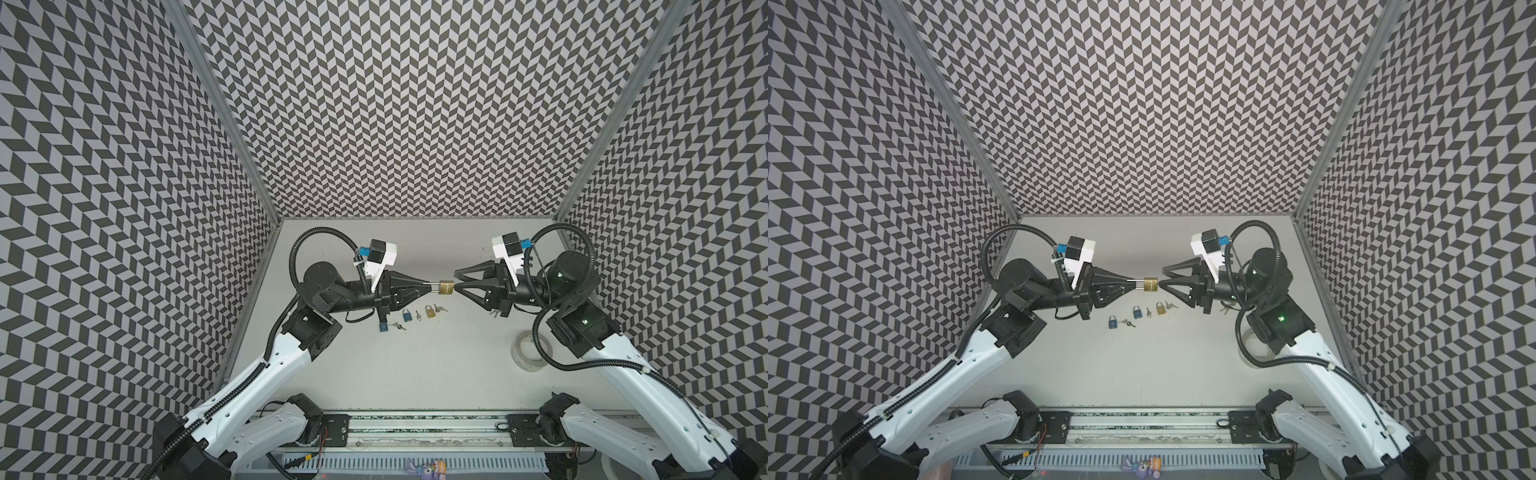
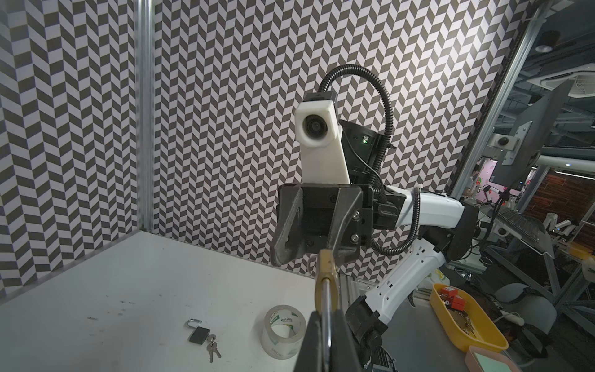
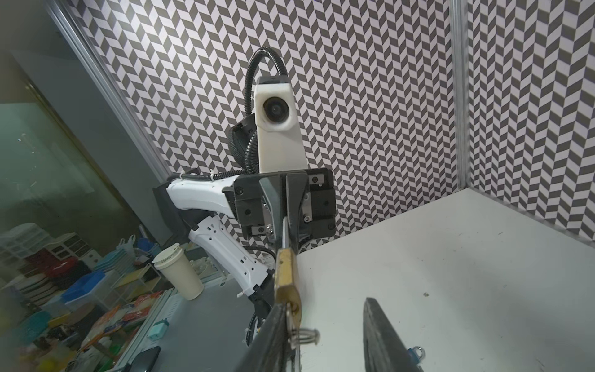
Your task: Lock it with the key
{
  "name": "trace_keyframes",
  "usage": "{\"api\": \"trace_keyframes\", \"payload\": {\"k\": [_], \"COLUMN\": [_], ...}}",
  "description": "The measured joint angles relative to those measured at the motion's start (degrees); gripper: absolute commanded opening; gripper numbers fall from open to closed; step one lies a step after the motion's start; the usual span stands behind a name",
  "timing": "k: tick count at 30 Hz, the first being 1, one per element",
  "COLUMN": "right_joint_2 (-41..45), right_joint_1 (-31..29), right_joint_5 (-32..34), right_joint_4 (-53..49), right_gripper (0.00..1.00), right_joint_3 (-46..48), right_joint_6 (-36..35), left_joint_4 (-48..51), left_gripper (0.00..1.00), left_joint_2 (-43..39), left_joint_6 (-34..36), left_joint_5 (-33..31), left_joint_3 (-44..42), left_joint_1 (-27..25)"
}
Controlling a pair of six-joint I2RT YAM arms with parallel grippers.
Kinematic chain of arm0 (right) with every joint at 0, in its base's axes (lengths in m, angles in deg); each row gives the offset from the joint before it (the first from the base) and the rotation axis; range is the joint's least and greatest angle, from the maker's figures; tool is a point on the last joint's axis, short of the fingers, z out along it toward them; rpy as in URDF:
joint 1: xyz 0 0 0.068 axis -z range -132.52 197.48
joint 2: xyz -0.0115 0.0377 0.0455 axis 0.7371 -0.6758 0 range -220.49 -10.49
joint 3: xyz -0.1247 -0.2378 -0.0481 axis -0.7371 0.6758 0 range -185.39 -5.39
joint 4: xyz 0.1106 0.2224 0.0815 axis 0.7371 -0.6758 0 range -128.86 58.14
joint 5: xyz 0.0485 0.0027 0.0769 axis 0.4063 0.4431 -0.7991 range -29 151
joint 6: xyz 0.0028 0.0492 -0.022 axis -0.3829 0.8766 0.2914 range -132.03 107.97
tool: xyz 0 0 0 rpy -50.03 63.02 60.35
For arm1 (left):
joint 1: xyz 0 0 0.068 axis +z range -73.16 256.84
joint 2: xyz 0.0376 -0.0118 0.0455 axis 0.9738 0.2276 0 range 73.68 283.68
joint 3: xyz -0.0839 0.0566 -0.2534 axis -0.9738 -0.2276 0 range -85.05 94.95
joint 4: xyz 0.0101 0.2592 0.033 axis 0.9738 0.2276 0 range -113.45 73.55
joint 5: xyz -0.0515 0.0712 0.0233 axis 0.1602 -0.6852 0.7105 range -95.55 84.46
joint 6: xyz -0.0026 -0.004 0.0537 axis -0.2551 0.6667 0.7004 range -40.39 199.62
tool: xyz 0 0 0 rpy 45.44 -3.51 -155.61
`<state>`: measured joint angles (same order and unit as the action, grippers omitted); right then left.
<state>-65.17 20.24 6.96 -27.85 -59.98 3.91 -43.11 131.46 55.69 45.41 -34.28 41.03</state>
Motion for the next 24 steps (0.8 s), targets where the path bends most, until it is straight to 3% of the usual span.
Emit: {"api": "trace_keyframes", "payload": {"k": [10, 17, 24], "right_joint_2": [0.46, 1.33, 3.48], "right_joint_1": [0.00, 0.00, 0.00], "right_joint_5": [-1.68, -1.38, 1.88], "right_joint_4": [0.70, -0.42, -3.34], "right_gripper": [0.00, 0.00, 0.00], "right_joint_3": [0.00, 0.00, 0.00], "right_joint_6": [0.50, -0.55, -2.60], "left_joint_4": [0.13, -0.15, -0.15], "left_gripper": [0.00, 0.00, 0.00], "left_joint_2": [0.15, 0.09, -1.62], "left_joint_6": [0.00, -0.17, -0.42], "left_joint_5": [-0.15, 0.42, 2.14], "left_joint_3": [-0.07, -0.09, -0.09], "left_joint_1": [0.24, 1.53, 6.08]}}
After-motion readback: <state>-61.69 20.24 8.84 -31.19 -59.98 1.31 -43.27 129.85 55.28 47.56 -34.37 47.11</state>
